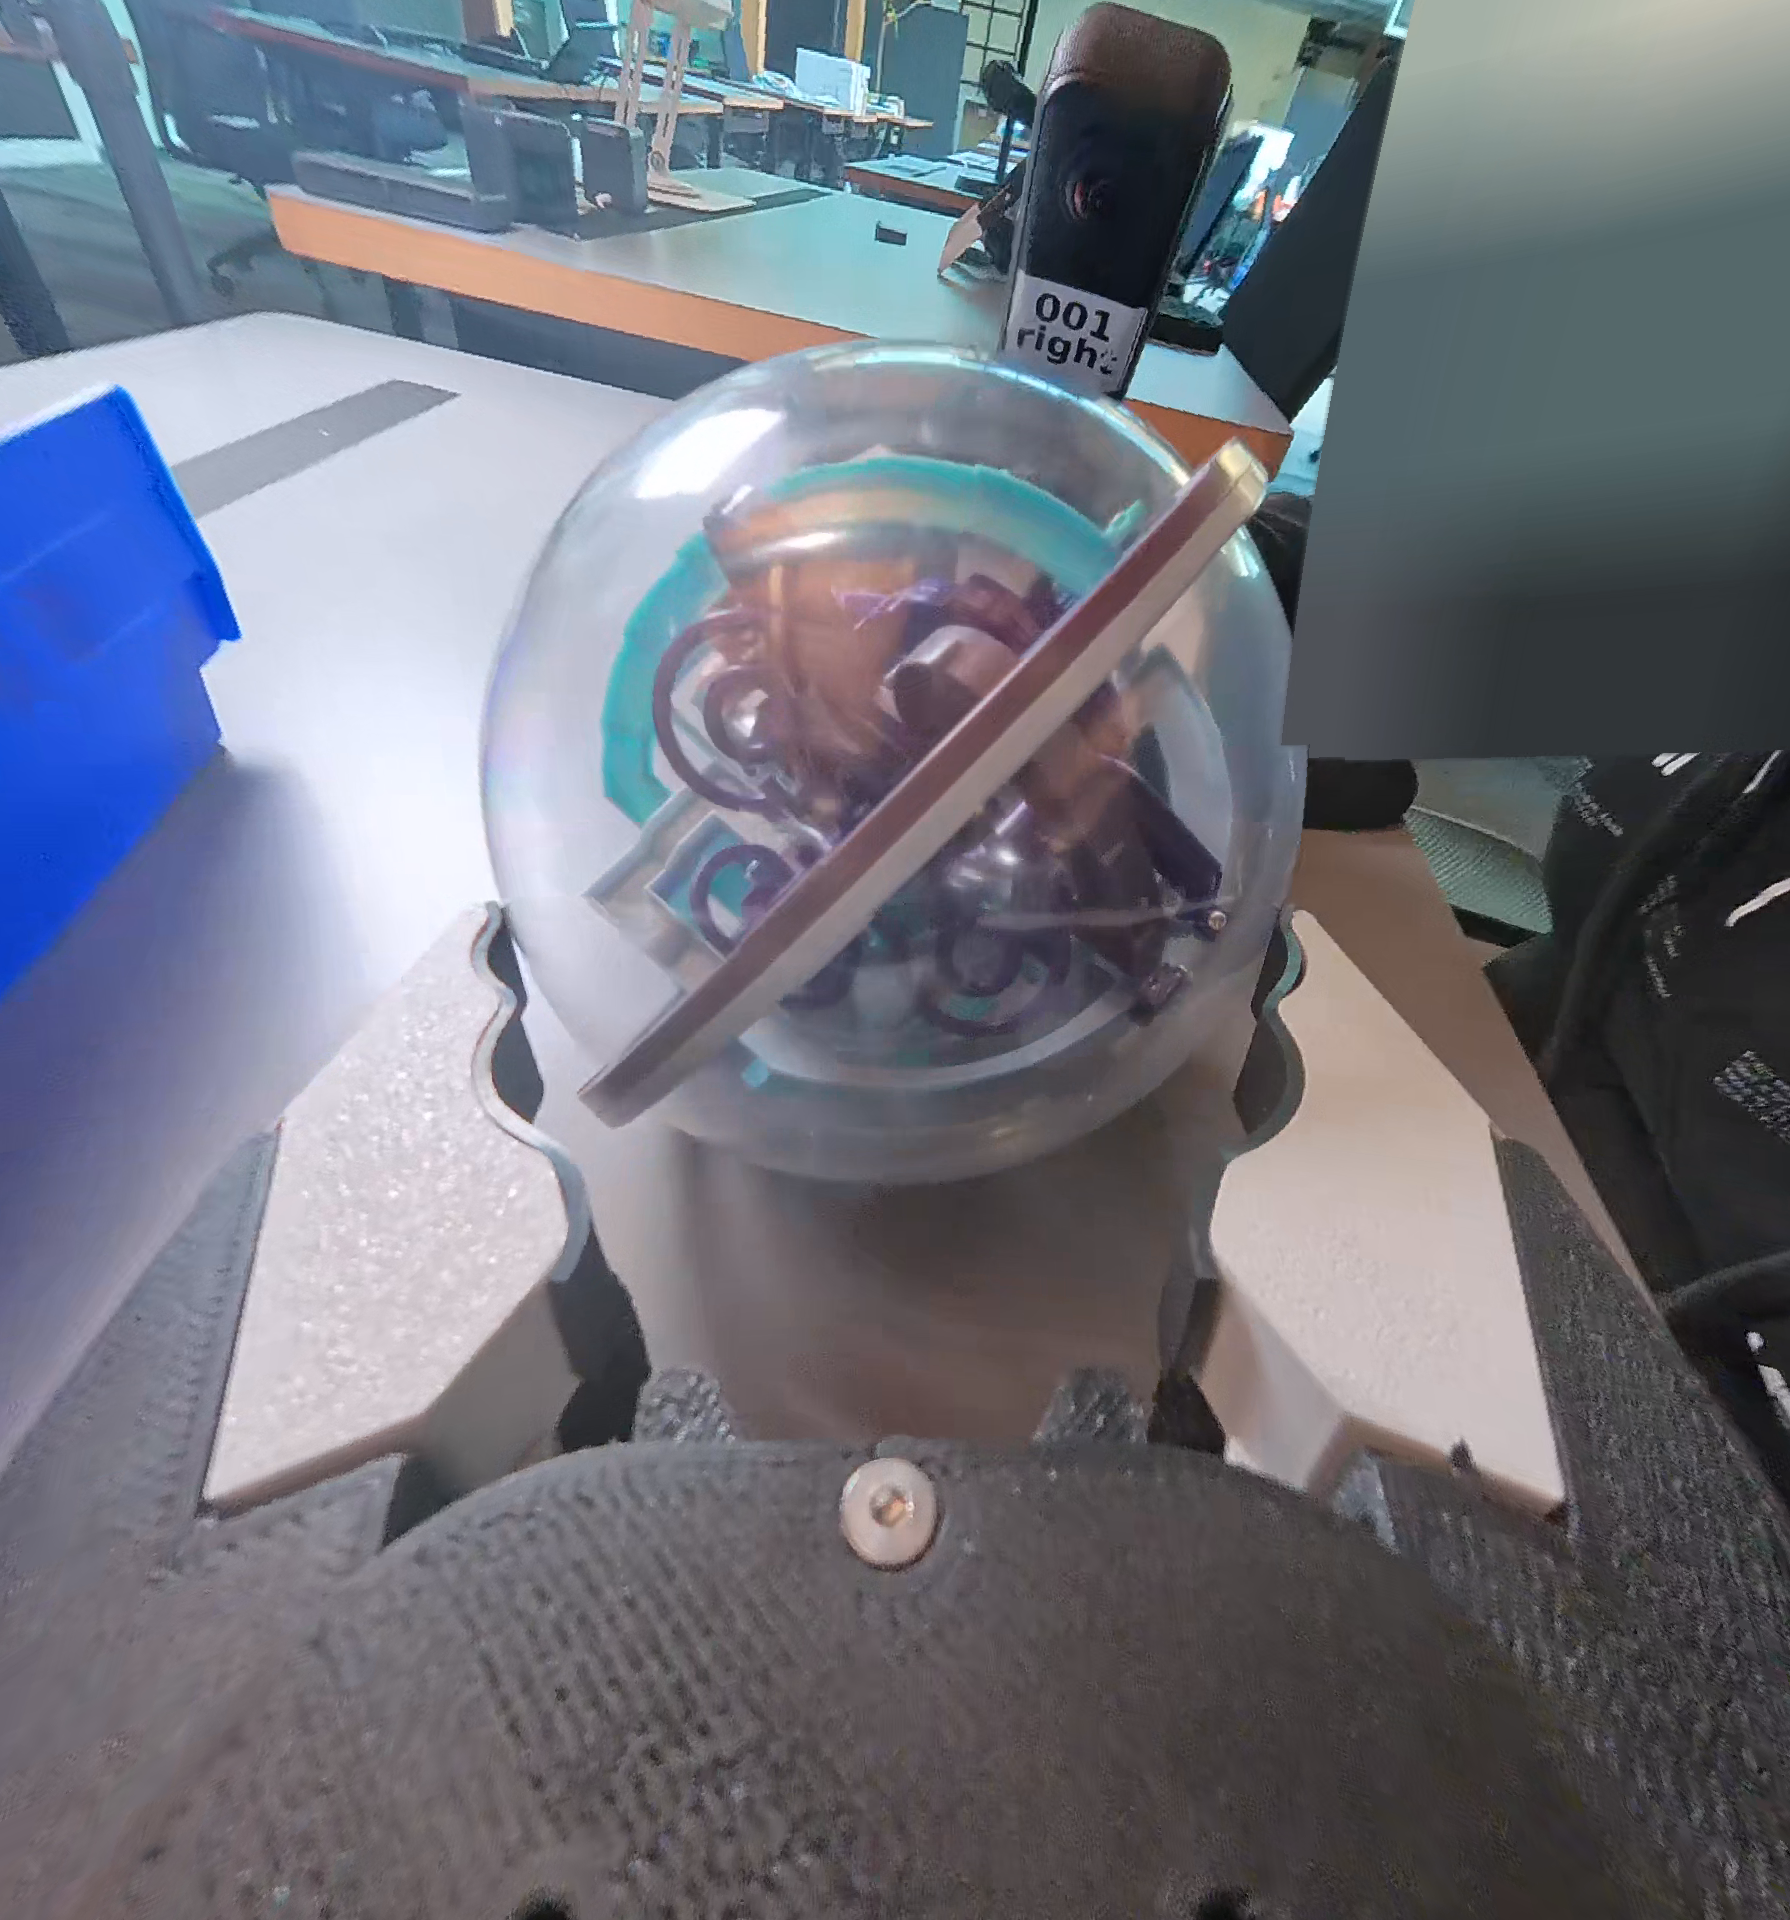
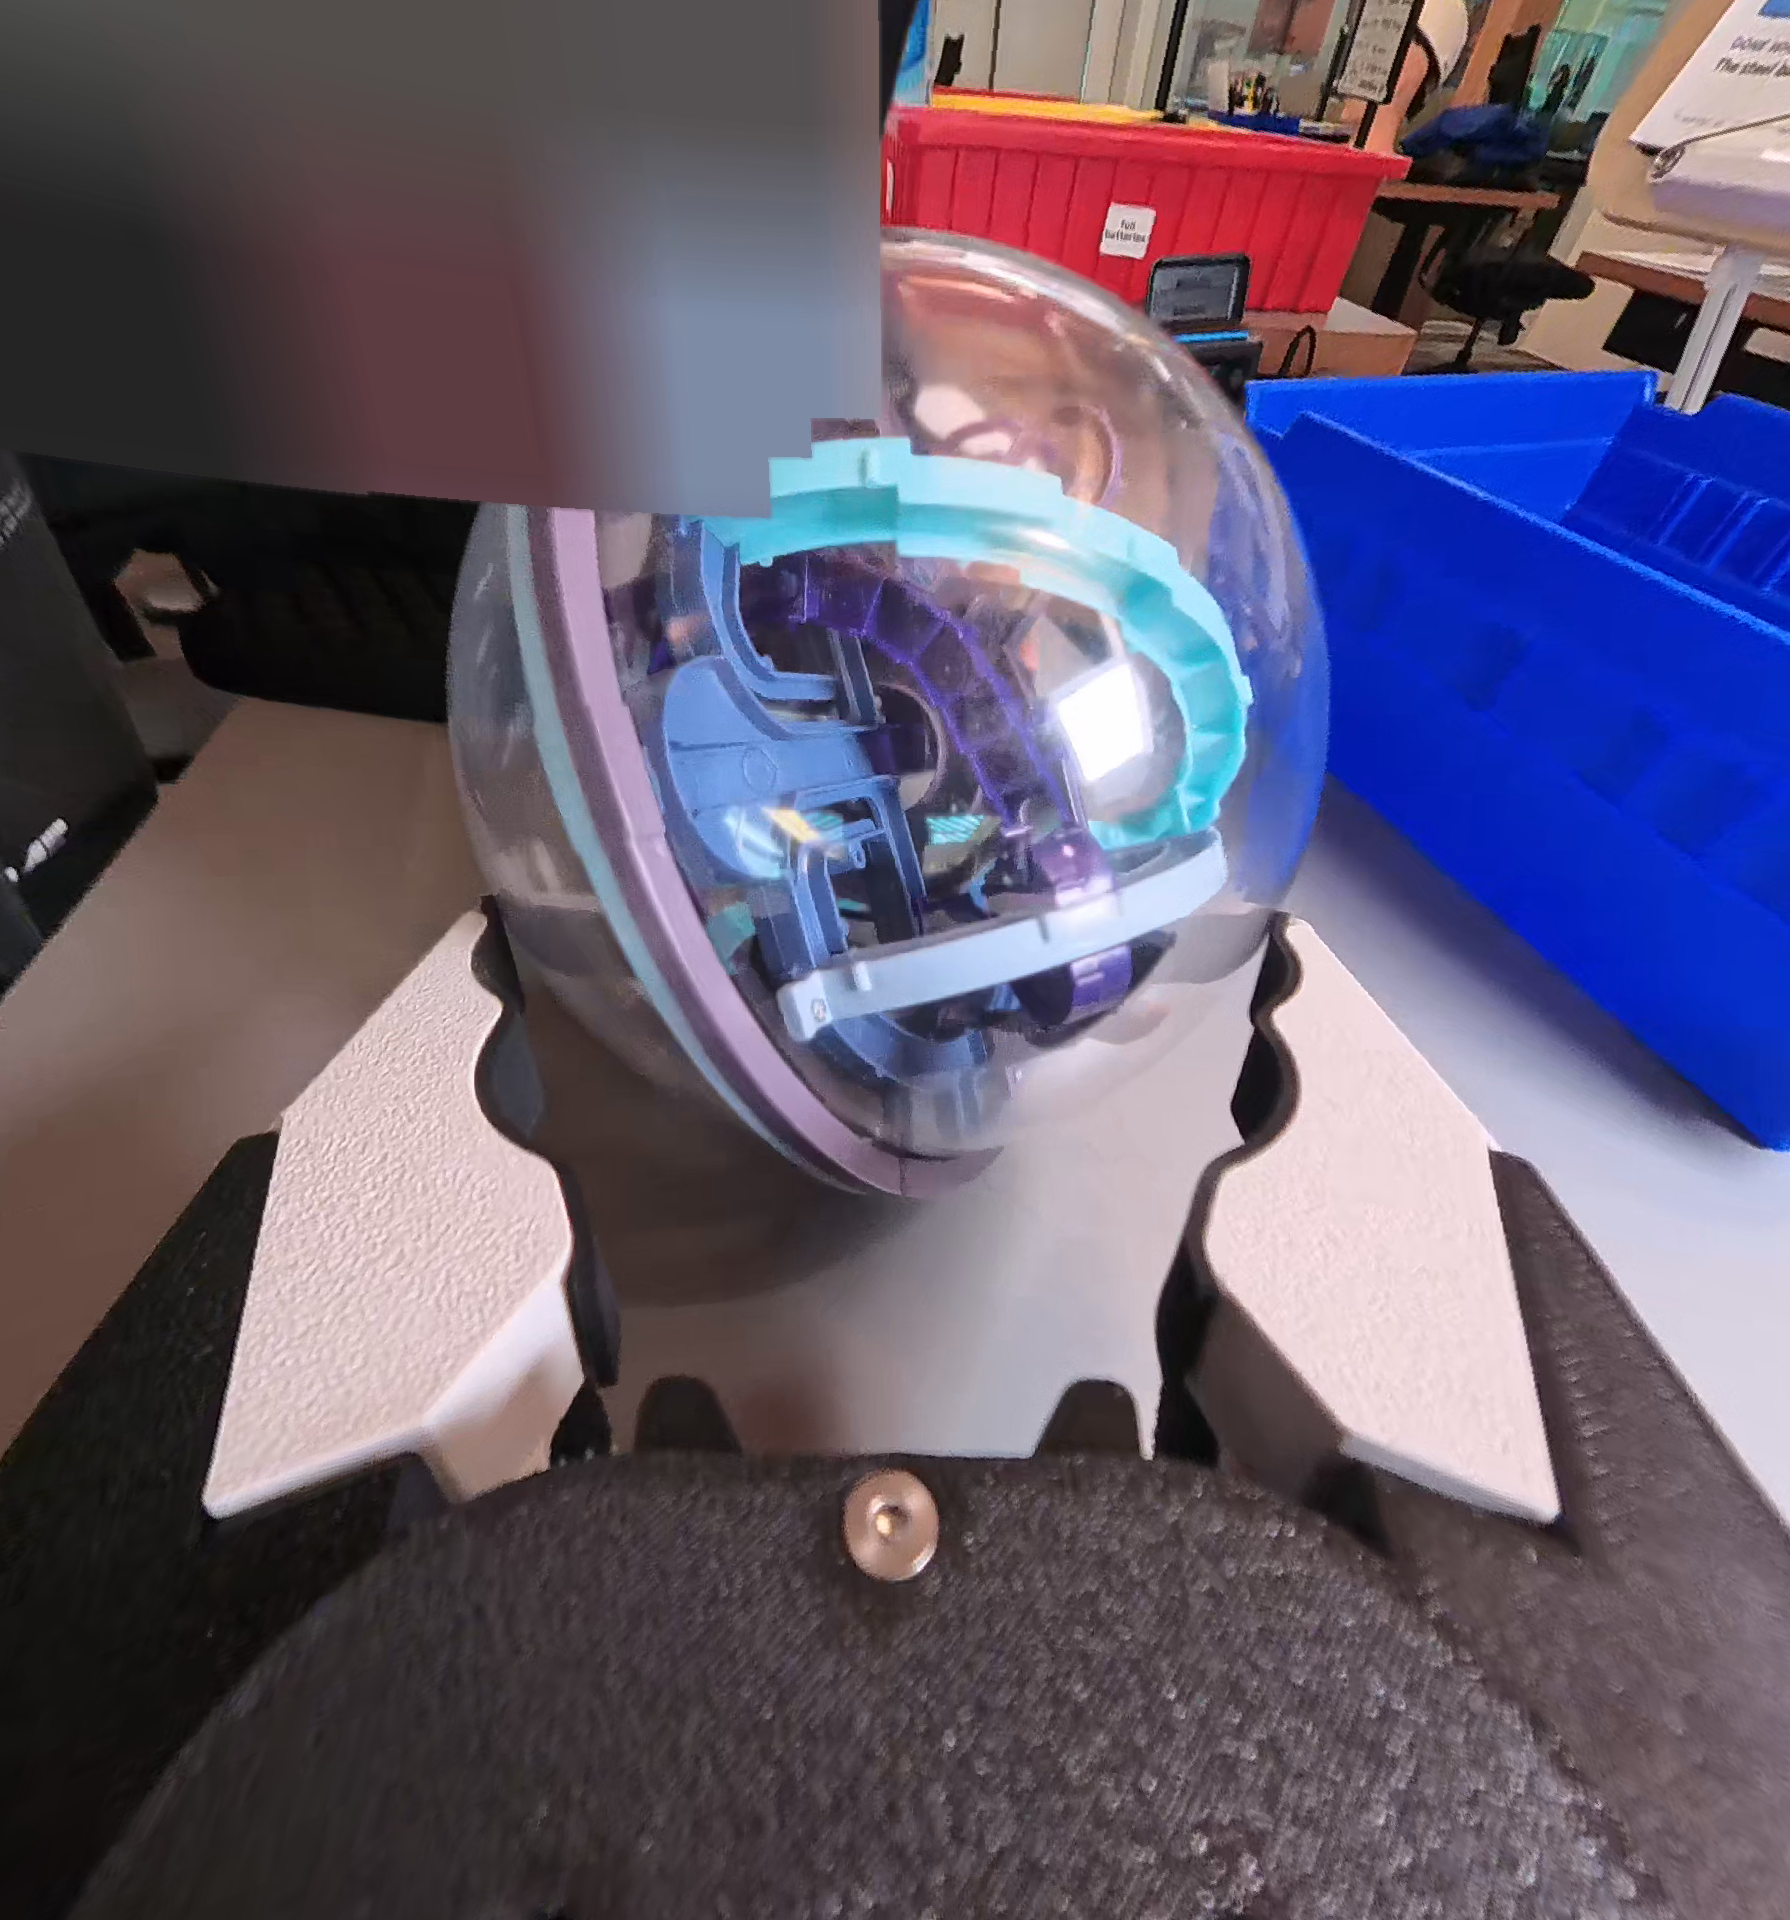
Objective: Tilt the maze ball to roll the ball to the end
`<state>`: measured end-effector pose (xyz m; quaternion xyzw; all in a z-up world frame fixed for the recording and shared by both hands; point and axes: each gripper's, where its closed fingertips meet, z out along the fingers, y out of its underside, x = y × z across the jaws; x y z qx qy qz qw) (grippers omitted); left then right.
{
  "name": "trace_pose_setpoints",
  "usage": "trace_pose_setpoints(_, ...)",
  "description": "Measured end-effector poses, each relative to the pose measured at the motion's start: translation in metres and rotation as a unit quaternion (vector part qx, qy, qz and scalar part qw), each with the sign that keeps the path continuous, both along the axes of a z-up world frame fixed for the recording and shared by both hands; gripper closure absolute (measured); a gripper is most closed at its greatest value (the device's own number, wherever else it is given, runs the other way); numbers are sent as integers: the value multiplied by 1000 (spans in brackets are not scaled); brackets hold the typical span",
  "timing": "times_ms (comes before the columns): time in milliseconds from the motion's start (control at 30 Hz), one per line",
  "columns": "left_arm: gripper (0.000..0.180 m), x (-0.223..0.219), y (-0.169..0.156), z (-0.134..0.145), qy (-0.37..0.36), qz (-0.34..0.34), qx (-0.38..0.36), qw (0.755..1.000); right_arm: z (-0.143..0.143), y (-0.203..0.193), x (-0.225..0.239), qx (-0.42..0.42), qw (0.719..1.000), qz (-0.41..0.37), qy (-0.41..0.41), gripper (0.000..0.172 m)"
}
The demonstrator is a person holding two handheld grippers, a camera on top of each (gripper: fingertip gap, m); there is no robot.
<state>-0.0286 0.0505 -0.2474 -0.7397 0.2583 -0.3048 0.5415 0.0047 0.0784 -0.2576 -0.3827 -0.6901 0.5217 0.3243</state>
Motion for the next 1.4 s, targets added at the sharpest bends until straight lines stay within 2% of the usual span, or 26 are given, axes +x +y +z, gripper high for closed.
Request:
trace_pose_setpoints(200,44,2,-2,-10,-32,-27,-43,998,11,-1,1,-38,999,0,13,36)
trace_pose_setpoints(833,45,3,-4,-18,-57,-51,-83,994,20,0,0,-73,997,-5,23,37)
trace_pose_setpoints(1400,46,3,-4,-19,-63,-51,-89,993,21,2,-1,-78,997,-8,24,37)
